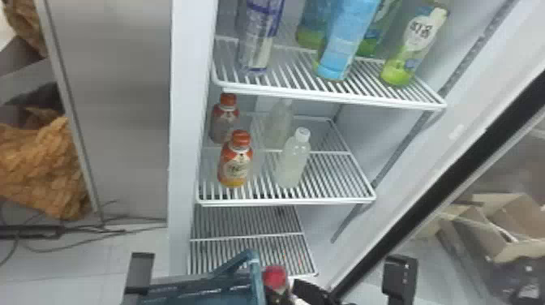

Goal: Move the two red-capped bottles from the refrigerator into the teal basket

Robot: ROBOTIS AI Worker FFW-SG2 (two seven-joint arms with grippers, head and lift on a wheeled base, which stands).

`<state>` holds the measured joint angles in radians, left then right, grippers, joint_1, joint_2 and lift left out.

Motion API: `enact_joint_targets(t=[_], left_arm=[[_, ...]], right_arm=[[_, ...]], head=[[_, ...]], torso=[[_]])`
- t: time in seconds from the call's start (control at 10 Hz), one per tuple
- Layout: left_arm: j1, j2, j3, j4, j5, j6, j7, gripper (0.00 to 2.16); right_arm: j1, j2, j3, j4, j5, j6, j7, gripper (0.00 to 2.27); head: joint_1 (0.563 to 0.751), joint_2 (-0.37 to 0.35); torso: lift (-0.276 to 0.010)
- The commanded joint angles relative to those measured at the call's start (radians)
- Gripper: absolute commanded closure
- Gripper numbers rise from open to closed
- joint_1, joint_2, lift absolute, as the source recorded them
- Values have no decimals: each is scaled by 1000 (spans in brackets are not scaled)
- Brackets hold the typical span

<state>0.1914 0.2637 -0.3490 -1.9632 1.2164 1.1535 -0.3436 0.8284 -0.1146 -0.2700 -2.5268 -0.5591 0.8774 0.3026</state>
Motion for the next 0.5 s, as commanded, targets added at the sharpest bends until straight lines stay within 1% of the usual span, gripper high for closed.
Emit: enact_joint_targets(t=[0.0, 0.1, 0.4], left_arm=[[0, 0, 0, 1, 0, 0, 0, 1134], [0, -1, 0, 1, 0, 0, 0, 1134], [0, -1, -2, 1, 4, 0, 0, 1134]], right_arm=[[-6, 0, -5, 5, 15, -6, 0, 194], [-9, 0, -9, 12, 21, -41, 1, 139], [-26, 6, -9, 17, 96, -288, 0, 137]], head=[[695, -350], [695, -350], [695, -350]], torso=[[-228], [-228], [-228]])
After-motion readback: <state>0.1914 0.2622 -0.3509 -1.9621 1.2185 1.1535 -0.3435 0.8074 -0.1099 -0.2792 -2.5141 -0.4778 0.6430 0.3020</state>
